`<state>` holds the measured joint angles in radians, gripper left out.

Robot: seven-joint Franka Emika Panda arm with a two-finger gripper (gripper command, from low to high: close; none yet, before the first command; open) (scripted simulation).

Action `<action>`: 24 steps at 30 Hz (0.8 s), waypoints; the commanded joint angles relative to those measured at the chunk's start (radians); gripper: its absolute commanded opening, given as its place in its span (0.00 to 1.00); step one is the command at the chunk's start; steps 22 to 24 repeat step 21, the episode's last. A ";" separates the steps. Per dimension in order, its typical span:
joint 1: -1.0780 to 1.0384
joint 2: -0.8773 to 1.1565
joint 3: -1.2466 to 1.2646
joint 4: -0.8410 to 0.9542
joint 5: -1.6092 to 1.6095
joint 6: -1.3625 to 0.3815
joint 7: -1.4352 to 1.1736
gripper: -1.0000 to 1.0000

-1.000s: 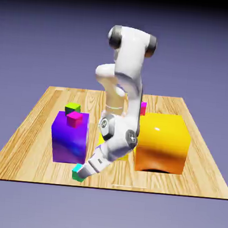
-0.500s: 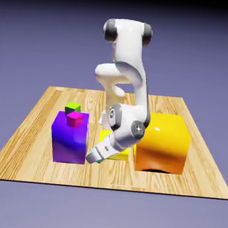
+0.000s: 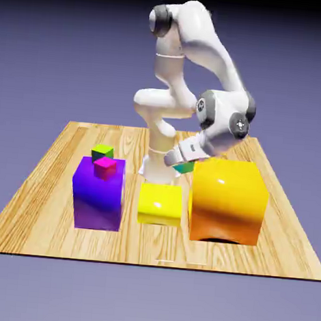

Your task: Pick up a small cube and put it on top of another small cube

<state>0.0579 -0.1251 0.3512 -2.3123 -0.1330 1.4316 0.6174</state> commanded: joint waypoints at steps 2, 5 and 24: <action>0.025 -0.073 0.028 -0.014 0.053 -0.052 0.012 0.00; 0.070 -0.181 0.066 -0.035 0.135 -0.128 0.027 0.00; 0.102 -0.209 0.054 -0.034 0.151 -0.132 0.000 1.00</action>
